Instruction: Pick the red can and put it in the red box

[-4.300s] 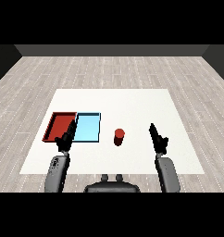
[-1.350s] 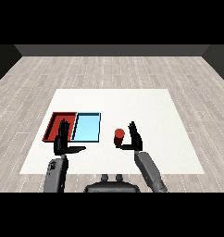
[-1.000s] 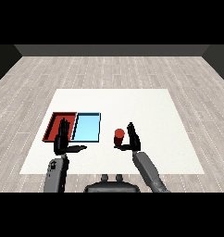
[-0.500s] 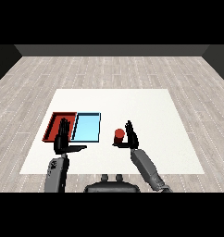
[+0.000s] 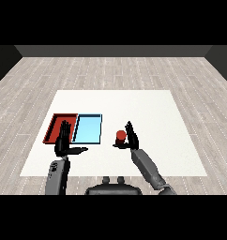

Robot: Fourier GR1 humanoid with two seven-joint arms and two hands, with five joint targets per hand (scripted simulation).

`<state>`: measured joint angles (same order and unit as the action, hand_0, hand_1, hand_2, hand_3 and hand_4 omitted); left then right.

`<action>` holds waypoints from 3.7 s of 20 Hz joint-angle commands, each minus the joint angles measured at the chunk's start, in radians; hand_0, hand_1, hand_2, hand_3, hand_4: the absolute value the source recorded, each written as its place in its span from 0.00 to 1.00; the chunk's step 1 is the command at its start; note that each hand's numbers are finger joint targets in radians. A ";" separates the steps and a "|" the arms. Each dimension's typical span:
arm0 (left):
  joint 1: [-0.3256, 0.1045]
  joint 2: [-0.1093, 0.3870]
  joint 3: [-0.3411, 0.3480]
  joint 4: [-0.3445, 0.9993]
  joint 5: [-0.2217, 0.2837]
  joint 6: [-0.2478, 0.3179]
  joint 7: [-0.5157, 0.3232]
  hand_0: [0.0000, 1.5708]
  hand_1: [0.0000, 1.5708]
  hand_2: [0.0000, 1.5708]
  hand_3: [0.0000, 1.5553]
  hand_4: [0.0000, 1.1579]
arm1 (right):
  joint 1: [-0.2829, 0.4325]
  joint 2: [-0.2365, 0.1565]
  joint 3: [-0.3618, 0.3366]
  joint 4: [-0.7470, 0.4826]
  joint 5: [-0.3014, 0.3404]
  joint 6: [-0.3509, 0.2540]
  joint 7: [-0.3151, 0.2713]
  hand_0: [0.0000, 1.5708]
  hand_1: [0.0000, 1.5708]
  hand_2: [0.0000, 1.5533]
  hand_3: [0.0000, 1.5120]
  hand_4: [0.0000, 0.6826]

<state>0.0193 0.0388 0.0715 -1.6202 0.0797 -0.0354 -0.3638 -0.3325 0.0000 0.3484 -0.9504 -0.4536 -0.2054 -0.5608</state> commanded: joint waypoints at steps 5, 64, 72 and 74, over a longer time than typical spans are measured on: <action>0.062 -0.030 -0.034 0.021 -0.021 -0.006 -0.080 0.00 0.00 0.00 0.00 0.00 | 0.026 0.000 0.044 -0.049 -0.023 -0.048 0.005 0.00 0.00 0.00 0.00 0.00; -0.175 -0.039 -0.360 0.106 -0.021 0.166 0.137 0.00 0.00 0.00 0.00 0.00 | -0.071 -0.019 0.046 -0.288 0.174 -0.225 0.176 0.91 0.91 0.93 0.94 0.97; -0.221 -0.039 -0.505 0.118 0.011 0.276 0.151 0.00 0.00 0.00 0.00 0.00 | -0.159 -0.001 -0.035 -0.193 0.195 -0.164 0.171 0.89 0.89 0.92 0.93 0.94; -0.153 -0.039 -0.531 0.119 0.005 0.281 0.082 0.00 0.00 0.00 0.00 0.00 | -0.043 -0.019 -0.005 -0.357 0.232 -0.142 0.212 0.90 0.90 0.90 0.92 0.94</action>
<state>-0.1797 0.0003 -0.3783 -1.5048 0.0813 0.2003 -0.2257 -0.4077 -0.0180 0.3429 -1.2292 -0.2511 -0.3647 -0.3867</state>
